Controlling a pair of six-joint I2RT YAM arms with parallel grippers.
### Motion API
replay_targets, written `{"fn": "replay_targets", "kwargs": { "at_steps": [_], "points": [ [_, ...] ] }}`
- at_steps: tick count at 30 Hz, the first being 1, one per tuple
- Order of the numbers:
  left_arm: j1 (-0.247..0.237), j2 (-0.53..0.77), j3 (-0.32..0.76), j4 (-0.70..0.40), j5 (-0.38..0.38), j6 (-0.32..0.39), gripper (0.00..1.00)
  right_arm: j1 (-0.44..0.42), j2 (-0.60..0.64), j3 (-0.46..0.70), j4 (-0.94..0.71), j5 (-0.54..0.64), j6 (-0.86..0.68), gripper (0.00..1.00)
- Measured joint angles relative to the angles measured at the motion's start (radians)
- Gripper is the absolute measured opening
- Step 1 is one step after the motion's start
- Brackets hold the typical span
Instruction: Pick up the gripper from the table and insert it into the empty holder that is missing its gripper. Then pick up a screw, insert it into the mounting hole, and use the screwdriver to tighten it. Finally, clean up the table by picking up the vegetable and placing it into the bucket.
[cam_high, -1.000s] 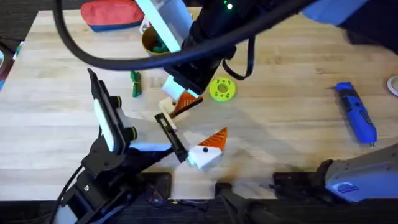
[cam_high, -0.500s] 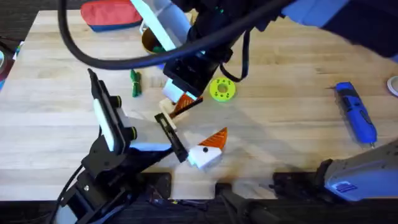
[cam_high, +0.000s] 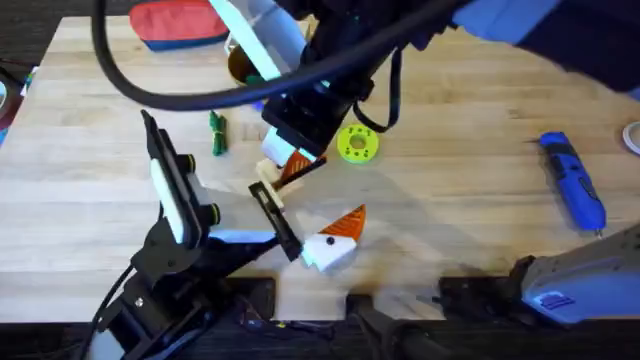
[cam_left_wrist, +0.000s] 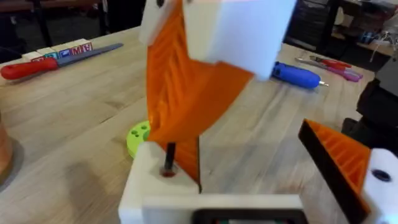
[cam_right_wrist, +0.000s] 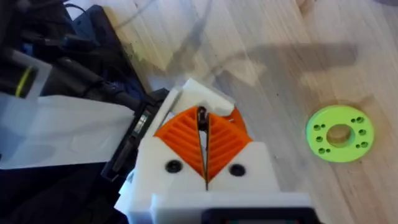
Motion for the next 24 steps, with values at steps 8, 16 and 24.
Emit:
{"fn": "replay_targets", "kwargs": {
  "at_steps": [8,16,24],
  "points": [
    [0.0,0.0,0.0,0.0,0.0,0.0,0.987,0.0,0.014,0.0,-0.001,0.0,0.0,0.003],
    [0.0,0.0,0.0,-0.001,0.0,-0.008,0.988,0.001,0.053,0.0,0.001,-0.008,0.003,0.003],
    [0.0,0.0,0.0,-0.001,-0.002,-0.008,0.988,0.002,0.053,0.0,0.006,-0.01,0.009,0.058]
  ]
}}
